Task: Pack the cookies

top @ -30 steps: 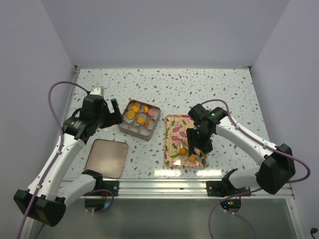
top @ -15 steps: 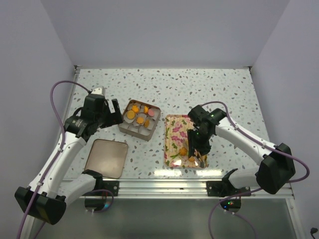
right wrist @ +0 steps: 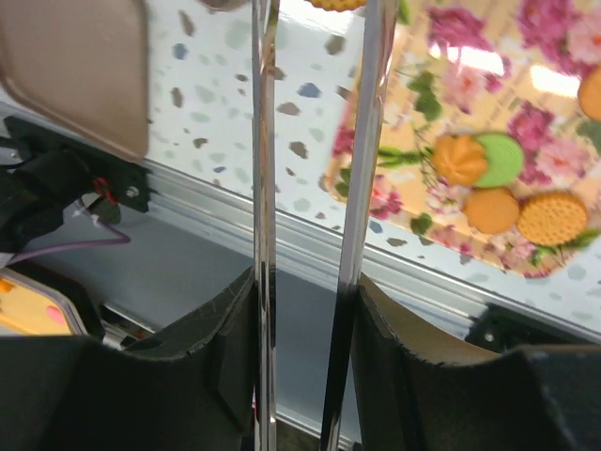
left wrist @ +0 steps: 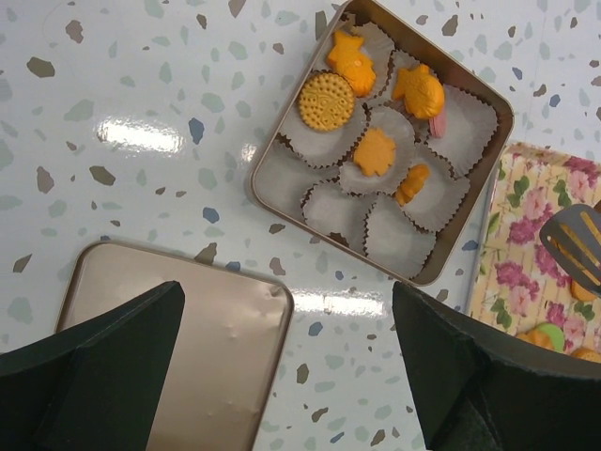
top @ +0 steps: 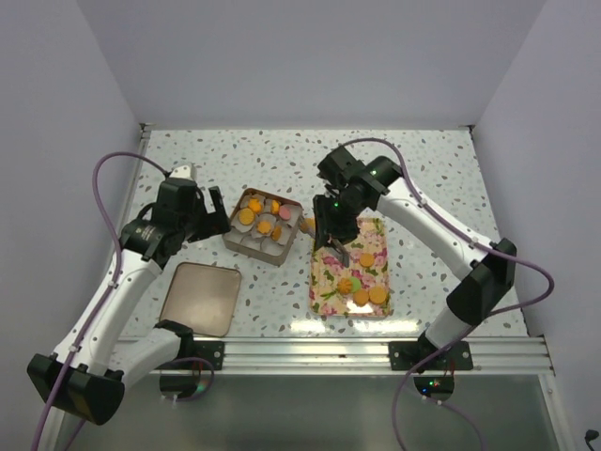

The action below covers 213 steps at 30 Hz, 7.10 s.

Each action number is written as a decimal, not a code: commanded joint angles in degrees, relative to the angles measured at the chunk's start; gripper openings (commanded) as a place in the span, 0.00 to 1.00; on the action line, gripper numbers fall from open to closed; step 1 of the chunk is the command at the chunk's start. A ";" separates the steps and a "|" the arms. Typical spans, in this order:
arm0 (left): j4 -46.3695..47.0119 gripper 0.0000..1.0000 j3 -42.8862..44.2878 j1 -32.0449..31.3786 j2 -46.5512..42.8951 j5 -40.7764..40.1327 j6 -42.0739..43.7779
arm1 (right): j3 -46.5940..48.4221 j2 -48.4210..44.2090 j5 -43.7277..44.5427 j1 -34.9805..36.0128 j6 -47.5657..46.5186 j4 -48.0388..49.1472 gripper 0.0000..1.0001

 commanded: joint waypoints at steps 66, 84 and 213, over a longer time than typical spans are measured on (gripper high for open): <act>-7.22 1.00 4.98 0.33 -3.53 -7.38 1.53 | 44.44 38.84 -11.52 9.06 -1.16 2.43 0.52; -6.96 1.00 4.46 0.33 -4.94 -6.59 0.83 | 35.49 21.72 -3.18 5.90 -4.85 -4.07 0.51; 12.03 0.95 1.55 -0.02 13.79 15.39 -1.28 | -12.72 -9.95 -0.80 -17.49 -10.13 -5.74 0.41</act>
